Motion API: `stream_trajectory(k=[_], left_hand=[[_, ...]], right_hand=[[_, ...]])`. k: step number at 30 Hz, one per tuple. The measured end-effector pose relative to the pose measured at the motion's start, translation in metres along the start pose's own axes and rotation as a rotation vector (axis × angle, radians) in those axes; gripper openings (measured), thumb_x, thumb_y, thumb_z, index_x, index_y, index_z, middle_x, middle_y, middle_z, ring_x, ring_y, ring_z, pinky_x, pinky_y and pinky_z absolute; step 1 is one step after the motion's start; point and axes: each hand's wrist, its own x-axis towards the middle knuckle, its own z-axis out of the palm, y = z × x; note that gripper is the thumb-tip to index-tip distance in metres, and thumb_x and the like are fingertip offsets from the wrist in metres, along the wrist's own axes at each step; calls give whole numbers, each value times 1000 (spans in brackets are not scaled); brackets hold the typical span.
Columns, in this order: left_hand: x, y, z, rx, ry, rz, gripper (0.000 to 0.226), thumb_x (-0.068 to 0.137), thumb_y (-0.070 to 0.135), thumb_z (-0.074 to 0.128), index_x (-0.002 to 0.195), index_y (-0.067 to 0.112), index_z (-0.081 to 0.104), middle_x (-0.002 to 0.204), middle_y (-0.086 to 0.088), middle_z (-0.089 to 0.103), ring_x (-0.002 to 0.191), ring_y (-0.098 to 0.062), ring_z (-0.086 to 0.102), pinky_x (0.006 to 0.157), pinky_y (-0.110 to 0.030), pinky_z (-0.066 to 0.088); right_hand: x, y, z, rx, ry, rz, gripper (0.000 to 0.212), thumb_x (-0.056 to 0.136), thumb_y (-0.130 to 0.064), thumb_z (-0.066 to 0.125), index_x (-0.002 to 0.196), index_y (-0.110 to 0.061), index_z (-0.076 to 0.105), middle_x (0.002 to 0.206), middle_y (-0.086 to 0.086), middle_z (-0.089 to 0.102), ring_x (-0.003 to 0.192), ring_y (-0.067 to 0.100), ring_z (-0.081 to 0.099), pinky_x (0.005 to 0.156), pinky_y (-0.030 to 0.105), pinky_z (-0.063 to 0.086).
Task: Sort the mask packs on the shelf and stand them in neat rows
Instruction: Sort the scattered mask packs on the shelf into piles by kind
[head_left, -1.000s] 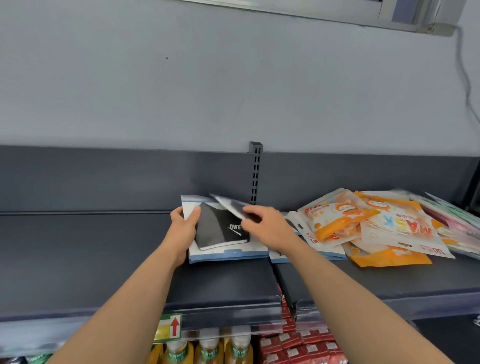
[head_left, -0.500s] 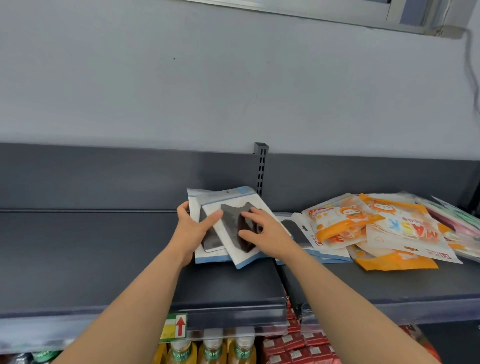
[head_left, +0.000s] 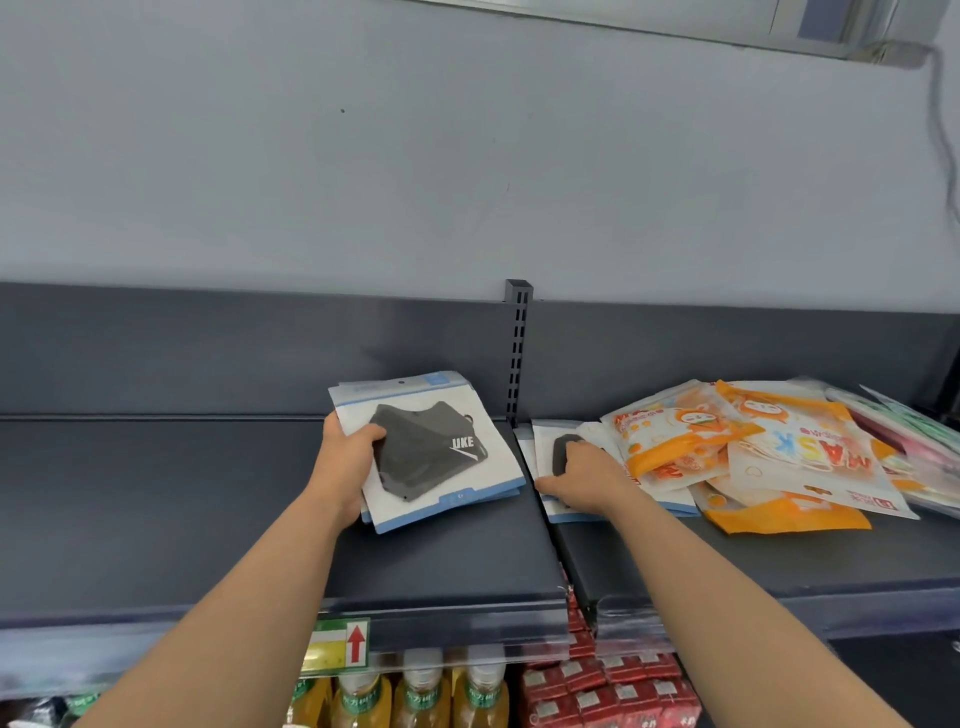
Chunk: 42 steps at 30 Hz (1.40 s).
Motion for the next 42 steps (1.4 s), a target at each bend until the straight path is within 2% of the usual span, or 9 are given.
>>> stream_trajectory(k=[7, 12, 17, 22, 26, 30, 36, 39, 42], left_hand=[[-8, -3, 4, 26, -7, -24, 39, 97, 7, 47, 132, 20, 36, 100, -2, 59, 84, -20, 62, 59, -33, 50], [-10, -3, 11, 34, -11, 1, 32, 98, 13, 50, 126, 21, 38, 102, 0, 60, 84, -17, 62, 59, -31, 49], [-11, -4, 29, 95, -57, 80, 45, 100, 24, 52, 141, 19, 35, 105, 6, 58, 89, -12, 60, 64, -28, 49], [-10, -2, 31, 97, -77, 110, 53, 97, 31, 57, 142, 21, 32, 118, 1, 60, 98, -16, 62, 80, -34, 52], [-13, -7, 29, 93, -100, 131, 73, 82, 20, 78, 138, 21, 32, 111, 3, 61, 96, -14, 64, 76, -33, 54], [-12, -8, 26, 118, -100, 146, 83, 75, 13, 83, 137, 28, 30, 116, 0, 61, 101, -20, 64, 86, -45, 56], [-18, -7, 26, 74, -126, 162, 80, 79, 25, 80, 139, 29, 28, 119, 2, 61, 104, -17, 64, 87, -40, 55], [-20, -6, 26, 70, -149, 148, 85, 73, 12, 84, 134, 32, 28, 116, 3, 59, 103, -19, 64, 80, -39, 58], [-16, -5, 17, 91, -101, 130, 84, 77, 7, 80, 139, 28, 27, 121, -1, 56, 106, -21, 61, 85, -42, 55]], right_hand=[[0, -1, -2, 34, 67, 21, 19, 89, -26, 52, 75, -17, 45, 83, 4, 56, 81, 23, 54, 70, 33, 43], [-1, -2, -16, 374, 347, -46, 26, 95, -25, 46, 106, -7, 62, 92, 3, 64, 86, 21, 59, 72, 36, 48], [-13, -23, -25, 580, 191, -243, 45, 94, -23, 57, 138, -16, 53, 125, -2, 62, 99, 8, 58, 75, 16, 43], [-17, -23, -8, 486, -11, -335, 46, 91, -15, 59, 137, -18, 55, 147, -9, 46, 132, 6, 42, 102, 14, 29], [-14, -24, -4, 559, -6, -385, 42, 93, 3, 50, 131, -12, 61, 145, -5, 49, 136, 8, 41, 102, 10, 29], [-5, -13, -1, 560, 259, -191, 54, 91, -21, 65, 142, -19, 48, 156, -3, 32, 143, 15, 30, 114, 28, 28], [3, -12, 12, 573, 137, -31, 95, 78, -56, 70, 154, -25, 20, 156, 6, 26, 142, 25, 30, 114, 45, 33], [3, -25, 14, 558, 153, -93, 86, 80, -51, 71, 150, -21, 31, 150, 3, 29, 138, 22, 33, 112, 35, 31], [2, -24, 7, 551, 164, -197, 50, 95, -27, 58, 143, -19, 46, 146, 0, 43, 133, 18, 43, 110, 30, 35]])
